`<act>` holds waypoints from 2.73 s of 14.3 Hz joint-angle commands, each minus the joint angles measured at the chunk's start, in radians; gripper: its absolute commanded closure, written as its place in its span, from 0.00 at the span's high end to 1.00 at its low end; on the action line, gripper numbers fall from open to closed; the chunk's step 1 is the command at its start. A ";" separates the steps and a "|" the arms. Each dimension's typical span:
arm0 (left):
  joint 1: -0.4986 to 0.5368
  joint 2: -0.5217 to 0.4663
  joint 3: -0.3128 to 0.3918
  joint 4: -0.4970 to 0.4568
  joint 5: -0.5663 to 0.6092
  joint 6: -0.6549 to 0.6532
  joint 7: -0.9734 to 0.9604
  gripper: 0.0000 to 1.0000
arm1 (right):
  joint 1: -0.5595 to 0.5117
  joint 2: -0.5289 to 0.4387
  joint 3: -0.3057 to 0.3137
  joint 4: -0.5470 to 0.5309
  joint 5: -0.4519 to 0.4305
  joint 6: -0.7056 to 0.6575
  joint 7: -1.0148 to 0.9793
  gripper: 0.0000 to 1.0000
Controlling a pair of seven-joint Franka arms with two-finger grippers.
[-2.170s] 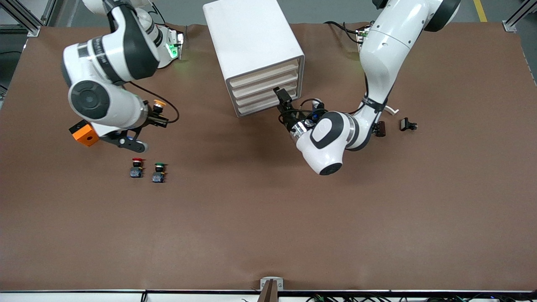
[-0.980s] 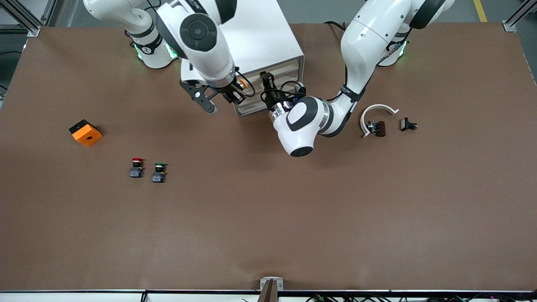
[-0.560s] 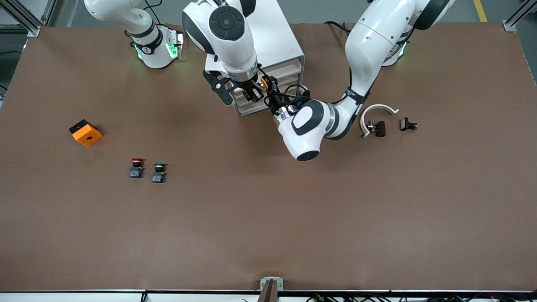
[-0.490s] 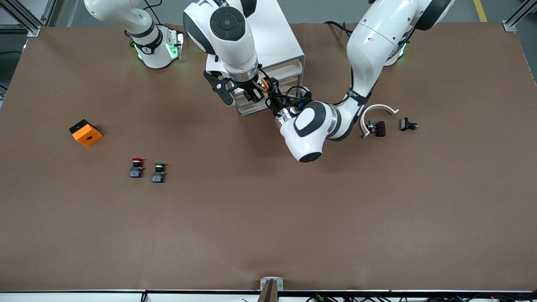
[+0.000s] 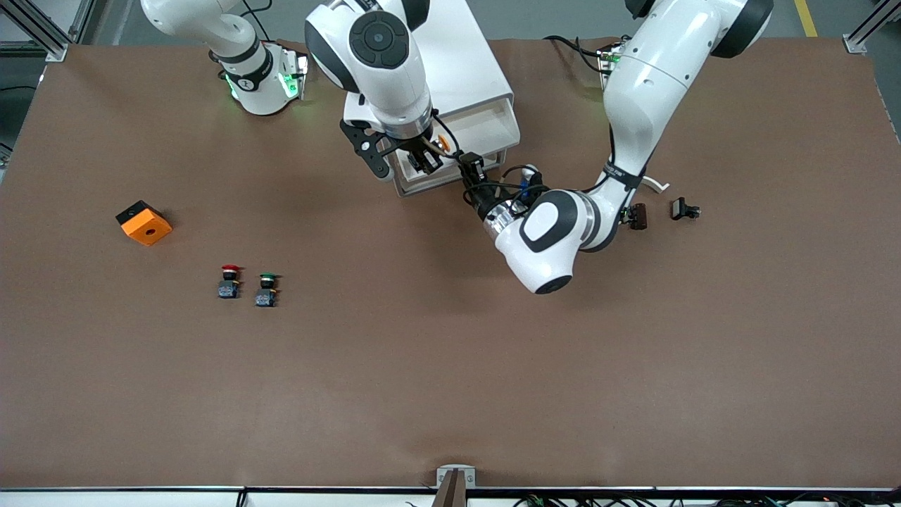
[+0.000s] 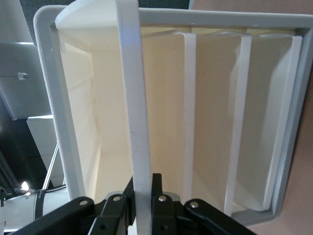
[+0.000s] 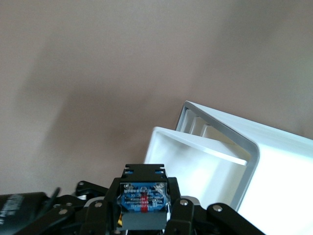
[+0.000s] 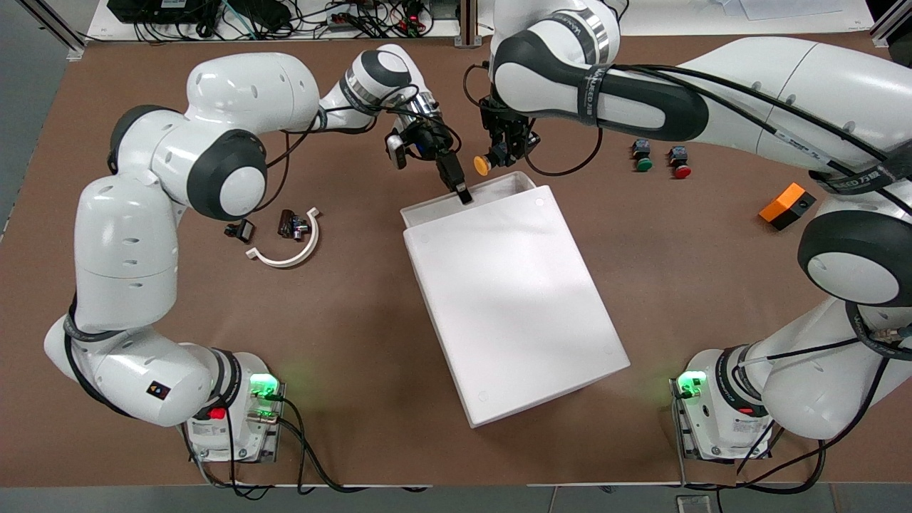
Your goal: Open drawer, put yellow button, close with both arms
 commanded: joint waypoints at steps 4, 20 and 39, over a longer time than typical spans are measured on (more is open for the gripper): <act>0.057 0.023 0.009 0.065 -0.009 0.012 0.037 0.88 | 0.044 0.028 -0.007 0.022 0.012 0.021 0.071 0.17; 0.197 0.009 0.144 0.233 0.002 0.015 0.290 1.00 | 0.113 0.097 -0.007 0.014 0.017 0.036 0.108 1.00; 0.192 -0.026 0.222 0.234 0.072 0.179 0.675 1.00 | -0.148 -0.041 -0.019 0.264 0.003 -0.324 -0.469 1.00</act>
